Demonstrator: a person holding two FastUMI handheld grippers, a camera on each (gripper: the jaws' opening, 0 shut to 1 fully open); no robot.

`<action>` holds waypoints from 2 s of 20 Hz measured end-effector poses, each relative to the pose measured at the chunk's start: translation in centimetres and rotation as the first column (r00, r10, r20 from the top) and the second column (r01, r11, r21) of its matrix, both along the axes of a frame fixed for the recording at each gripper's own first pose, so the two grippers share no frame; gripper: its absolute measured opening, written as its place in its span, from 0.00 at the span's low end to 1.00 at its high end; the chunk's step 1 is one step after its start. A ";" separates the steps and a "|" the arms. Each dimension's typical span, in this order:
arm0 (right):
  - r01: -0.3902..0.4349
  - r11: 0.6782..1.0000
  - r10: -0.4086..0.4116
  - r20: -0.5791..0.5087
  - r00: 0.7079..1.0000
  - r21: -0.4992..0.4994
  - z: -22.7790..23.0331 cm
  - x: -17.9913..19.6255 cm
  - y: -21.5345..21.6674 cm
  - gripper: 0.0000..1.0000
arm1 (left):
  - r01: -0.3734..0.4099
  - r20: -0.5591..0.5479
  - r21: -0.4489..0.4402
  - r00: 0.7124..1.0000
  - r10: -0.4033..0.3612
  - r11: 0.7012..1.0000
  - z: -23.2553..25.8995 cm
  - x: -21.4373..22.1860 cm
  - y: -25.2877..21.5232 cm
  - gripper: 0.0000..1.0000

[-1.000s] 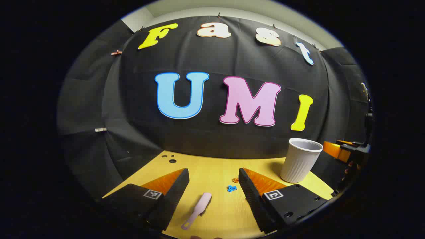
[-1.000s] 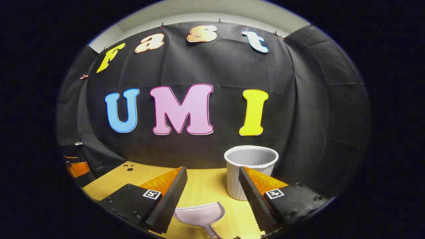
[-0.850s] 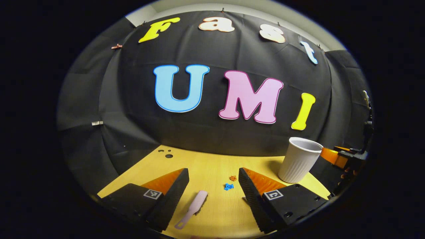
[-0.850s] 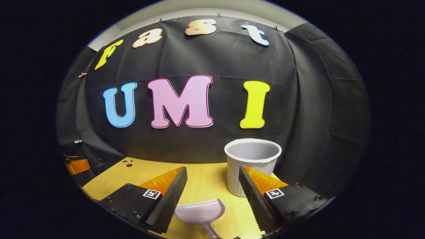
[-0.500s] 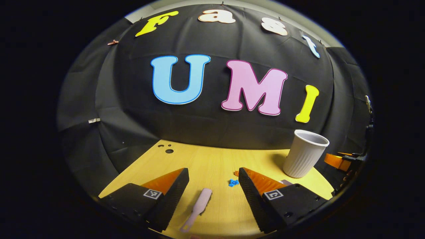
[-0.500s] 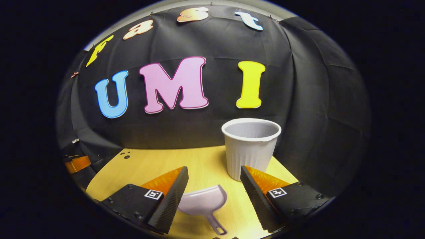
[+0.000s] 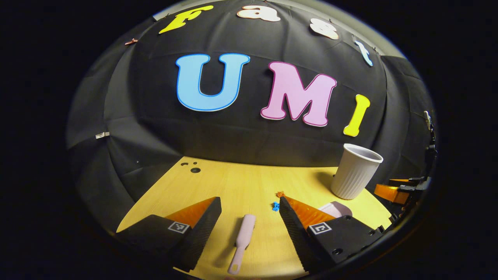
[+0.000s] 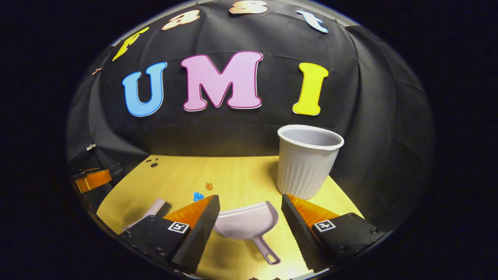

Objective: Pick up the small broom and dustpan from the desktop, sweep the trash into the dustpan with the broom, and then empty the trash into the garbage bin.

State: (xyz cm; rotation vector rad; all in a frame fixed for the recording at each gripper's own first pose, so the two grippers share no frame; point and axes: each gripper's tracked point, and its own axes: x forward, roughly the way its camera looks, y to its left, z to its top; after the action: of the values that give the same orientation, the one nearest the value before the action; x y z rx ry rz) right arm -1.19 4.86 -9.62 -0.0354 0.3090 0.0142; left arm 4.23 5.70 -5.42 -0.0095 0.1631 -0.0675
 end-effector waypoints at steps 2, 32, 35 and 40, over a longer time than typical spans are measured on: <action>-0.017 1.000 0.017 -0.043 0.999 0.004 -1.2 -0.2 0.4 1.00 | 0.002 -0.026 -0.014 1.000 -0.002 1.000 -1.0 -0.1 0.0 0.95; -0.112 0.993 0.063 -0.702 0.710 -0.025 -24.5 1.5 -3.8 0.92 | -0.076 -0.413 0.024 0.907 0.079 0.997 -13.2 1.2 1.7 0.96; -0.119 0.993 0.069 -0.708 0.703 -0.021 -24.3 1.3 -3.5 0.87 | -0.019 -0.469 0.042 0.883 0.037 0.999 -15.4 1.9 1.2 0.96; -0.147 0.989 0.086 -0.722 0.687 -0.022 -24.5 1.5 -3.2 0.43 | 0.057 -0.600 0.067 0.800 -0.005 0.996 -19.9 2.5 1.2 0.96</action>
State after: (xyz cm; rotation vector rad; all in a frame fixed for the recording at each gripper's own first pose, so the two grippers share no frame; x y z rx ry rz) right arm 0.33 1.66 -34.14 -0.1297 1.1102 0.1481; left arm 6.77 6.92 -25.28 0.0555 0.8083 -0.0890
